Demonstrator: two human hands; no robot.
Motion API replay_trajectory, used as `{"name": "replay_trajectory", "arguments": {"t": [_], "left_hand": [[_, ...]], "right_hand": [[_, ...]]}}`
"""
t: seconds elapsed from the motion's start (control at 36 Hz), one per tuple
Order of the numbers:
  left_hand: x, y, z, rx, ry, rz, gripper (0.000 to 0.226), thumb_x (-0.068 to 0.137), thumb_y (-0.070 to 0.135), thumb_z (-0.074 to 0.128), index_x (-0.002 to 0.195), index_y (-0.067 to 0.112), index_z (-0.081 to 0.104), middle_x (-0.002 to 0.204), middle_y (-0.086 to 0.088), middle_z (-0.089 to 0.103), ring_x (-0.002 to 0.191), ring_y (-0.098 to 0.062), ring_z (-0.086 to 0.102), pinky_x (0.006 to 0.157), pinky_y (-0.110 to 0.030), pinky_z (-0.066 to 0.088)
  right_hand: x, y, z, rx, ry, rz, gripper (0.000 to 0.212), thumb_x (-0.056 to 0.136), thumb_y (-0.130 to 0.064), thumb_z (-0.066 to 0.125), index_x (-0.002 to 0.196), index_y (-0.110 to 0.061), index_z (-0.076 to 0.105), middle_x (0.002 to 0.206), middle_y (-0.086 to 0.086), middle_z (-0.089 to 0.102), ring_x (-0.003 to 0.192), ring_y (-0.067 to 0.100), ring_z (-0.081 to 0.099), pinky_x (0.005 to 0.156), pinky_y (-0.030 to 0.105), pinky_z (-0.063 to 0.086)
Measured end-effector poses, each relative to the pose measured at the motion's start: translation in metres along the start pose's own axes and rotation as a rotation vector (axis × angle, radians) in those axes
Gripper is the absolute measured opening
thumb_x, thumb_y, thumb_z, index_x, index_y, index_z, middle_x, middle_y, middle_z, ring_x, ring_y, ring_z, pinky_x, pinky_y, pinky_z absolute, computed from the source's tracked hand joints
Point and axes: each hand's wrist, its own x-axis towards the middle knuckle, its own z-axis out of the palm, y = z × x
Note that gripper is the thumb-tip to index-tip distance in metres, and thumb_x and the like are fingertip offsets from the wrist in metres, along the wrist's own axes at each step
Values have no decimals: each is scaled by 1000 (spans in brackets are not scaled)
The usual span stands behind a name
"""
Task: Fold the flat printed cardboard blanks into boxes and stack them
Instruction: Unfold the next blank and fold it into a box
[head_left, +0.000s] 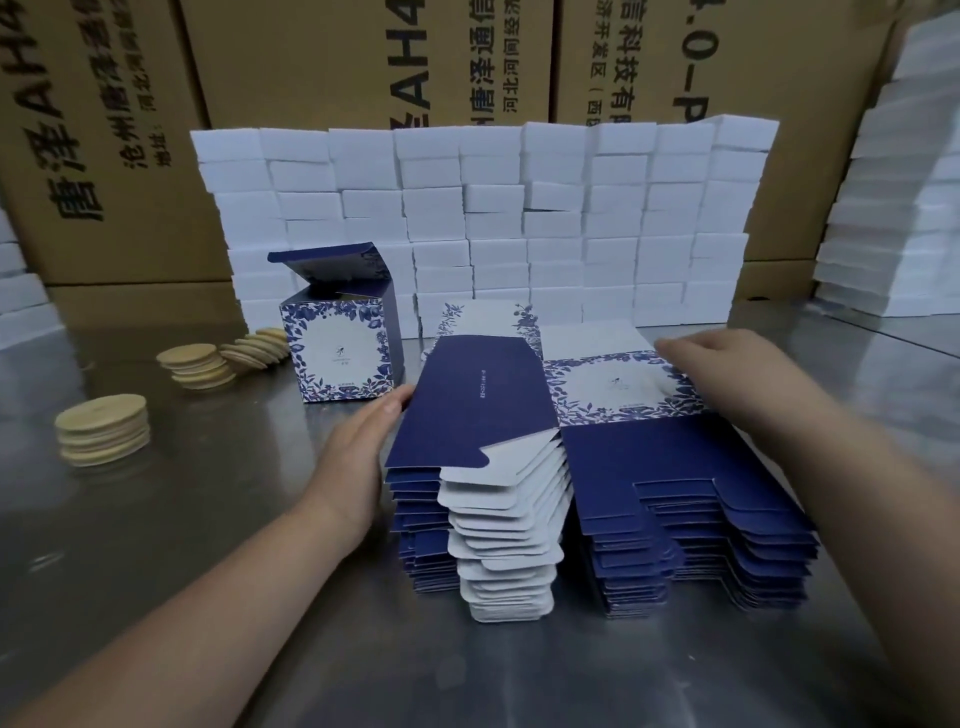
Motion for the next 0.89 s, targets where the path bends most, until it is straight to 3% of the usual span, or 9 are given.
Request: {"name": "replay_trajectory", "arguments": {"t": [0.14,0.22,0.33,0.44,0.53,0.64,0.72,0.81,0.89], "left_hand": [[-5,5,5,-7,-63,36,26,95,13,39,106,23,60,99,10,71,91,-2,66,76,-14,50],[-9,10,7,0,-96,33,26,87,27,44,108,28,60,110,8,66,103,-7,62,87,-20,48],[-12,12,6,34,-119,40,51,72,46,47,121,30,53,135,1,53,126,-16,48,112,-37,30],[-11,11,5,-60,-118,-9,65,57,57,56,116,32,58,128,4,59,119,-13,54,108,-35,34],[-7,10,4,-109,-28,-7,52,64,53,54,111,33,59,114,17,63,119,-11,53,111,-38,31],[-2,11,6,-241,83,-30,36,95,31,39,128,21,49,116,11,60,126,-15,48,113,-40,28],[-5,16,10,-292,101,-52,36,99,27,33,130,16,48,117,6,59,125,-16,48,111,-37,31],[-6,17,13,-313,98,-75,30,98,29,35,117,17,55,110,7,64,114,-13,55,101,-32,38],[-5,16,12,-296,73,-72,27,97,30,37,98,20,62,85,14,72,90,-5,64,84,-24,46]], "right_hand": [[0,-1,2,115,-13,10,33,88,-47,54,81,-17,66,99,6,68,91,17,60,80,36,44],[0,-1,1,111,-33,-19,28,89,-47,53,77,-24,63,92,-3,66,81,10,56,70,30,39],[0,-1,3,45,-27,-83,33,90,-43,54,114,-24,64,103,-7,61,96,13,54,84,29,36],[-5,-4,6,33,-109,-137,42,89,-45,54,126,-26,57,121,-5,59,97,8,52,86,25,32],[-8,-6,7,74,-157,-190,41,89,-43,56,127,-29,55,121,-8,58,99,3,53,87,21,32],[-9,-10,5,303,-89,-207,25,90,-34,58,115,-32,61,106,-17,62,89,-16,51,70,3,34],[-10,-15,1,635,-66,-116,21,92,-22,57,111,-26,63,110,-8,68,99,-3,61,75,9,50],[-10,-18,-1,965,-82,-7,29,91,-6,53,117,-17,59,120,0,64,102,8,64,83,19,53],[-9,-18,1,951,-87,70,39,89,4,51,124,-11,56,126,3,58,95,8,63,61,15,54]]}}
